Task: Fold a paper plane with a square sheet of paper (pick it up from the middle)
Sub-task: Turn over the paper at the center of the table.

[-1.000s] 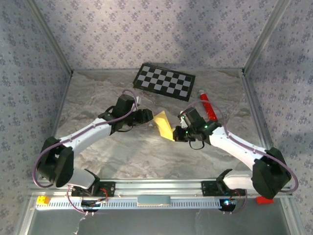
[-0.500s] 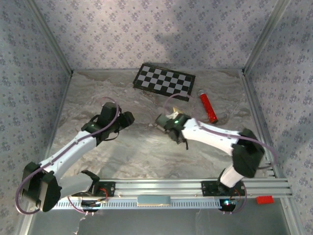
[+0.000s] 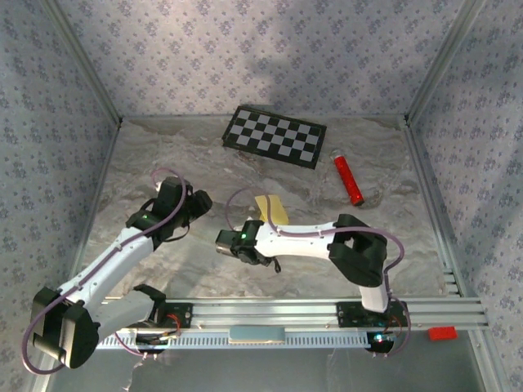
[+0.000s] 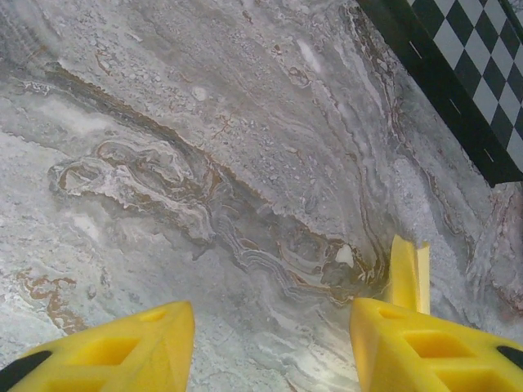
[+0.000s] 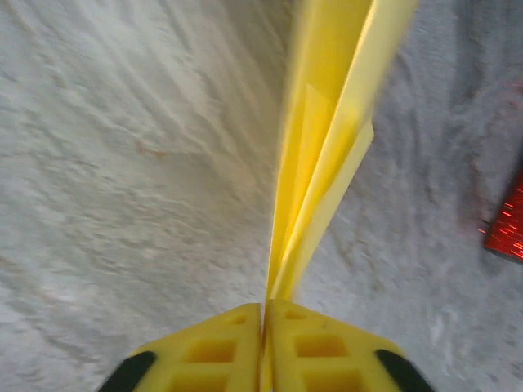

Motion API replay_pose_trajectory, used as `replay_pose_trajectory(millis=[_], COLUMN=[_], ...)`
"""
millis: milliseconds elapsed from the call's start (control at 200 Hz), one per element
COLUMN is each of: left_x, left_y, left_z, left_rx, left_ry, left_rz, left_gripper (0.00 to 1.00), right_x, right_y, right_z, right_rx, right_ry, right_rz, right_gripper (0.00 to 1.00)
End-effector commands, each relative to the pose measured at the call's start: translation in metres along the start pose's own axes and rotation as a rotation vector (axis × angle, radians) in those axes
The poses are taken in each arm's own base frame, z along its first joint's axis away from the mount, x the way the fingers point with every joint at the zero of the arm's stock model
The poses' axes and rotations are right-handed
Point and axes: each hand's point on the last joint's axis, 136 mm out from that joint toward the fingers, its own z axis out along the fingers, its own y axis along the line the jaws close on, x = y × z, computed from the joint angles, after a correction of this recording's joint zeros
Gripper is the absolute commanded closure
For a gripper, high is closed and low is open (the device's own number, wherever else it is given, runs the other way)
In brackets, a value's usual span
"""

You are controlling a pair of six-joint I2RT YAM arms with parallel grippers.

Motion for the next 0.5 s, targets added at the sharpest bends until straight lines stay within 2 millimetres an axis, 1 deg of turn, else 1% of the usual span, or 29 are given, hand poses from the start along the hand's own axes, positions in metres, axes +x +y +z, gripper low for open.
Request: replay_pose_trajectory(millis=[0,105,160,170,175,205,265,280,365,420,455,495], left_x=[0.001,0.002,0.003,0.003,0.004,0.005,0.008,0.009,0.015,0.019,0.021,0.023], left_y=[0.000,-0.004,-0.007,-0.008,-0.008,-0.010,-0.016,-0.017,-0.025,-0.030,-0.033,-0.037], left_z=[0.000,0.001,0.002,0.002,0.002,0.003,0.006,0.007,0.012,0.016,0.017,0.019], left_rx=[0.009,0.023,0.036,0.041,0.042,0.054,0.083,0.089,0.124,0.149,0.162,0.173], left_ry=[0.010,0.020,0.028,0.031,0.033,0.039,0.061,0.066,0.101,0.127,0.142,0.157], left_rz=[-0.009,-0.003,-0.003,-0.001,-0.001,0.000,0.006,0.008,0.011,0.016,0.019,0.024], left_gripper=[0.47,0.47,0.47,0.47,0.47,0.47,0.48,0.48,0.50,0.51,0.51,0.53], right_x=[-0.014,-0.021,-0.024,-0.027,-0.023,-0.022,-0.025,-0.025,-0.032,-0.034,-0.034,-0.034], right_y=[0.010,0.005,-0.001,-0.002,-0.001,-0.003,-0.010,-0.008,-0.019,-0.025,-0.029,-0.031], right_z=[-0.014,-0.021,-0.022,-0.024,-0.021,-0.017,-0.011,-0.011,-0.002,0.007,0.015,0.023], right_rx=[-0.206,-0.364,-0.459,-0.483,-0.490,-0.554,-0.694,-0.745,-0.933,-1.007,-1.029,-1.044], right_ry=[-0.045,-0.084,-0.106,-0.116,-0.105,-0.111,-0.135,-0.139,-0.168,-0.170,-0.158,-0.144], right_rz=[0.112,0.228,0.313,0.332,0.331,0.384,0.486,0.498,0.651,0.705,0.736,0.760], right_gripper=[0.77,0.70,0.68,0.68,0.68,0.68,0.71,0.72,0.81,0.82,0.87,0.90])
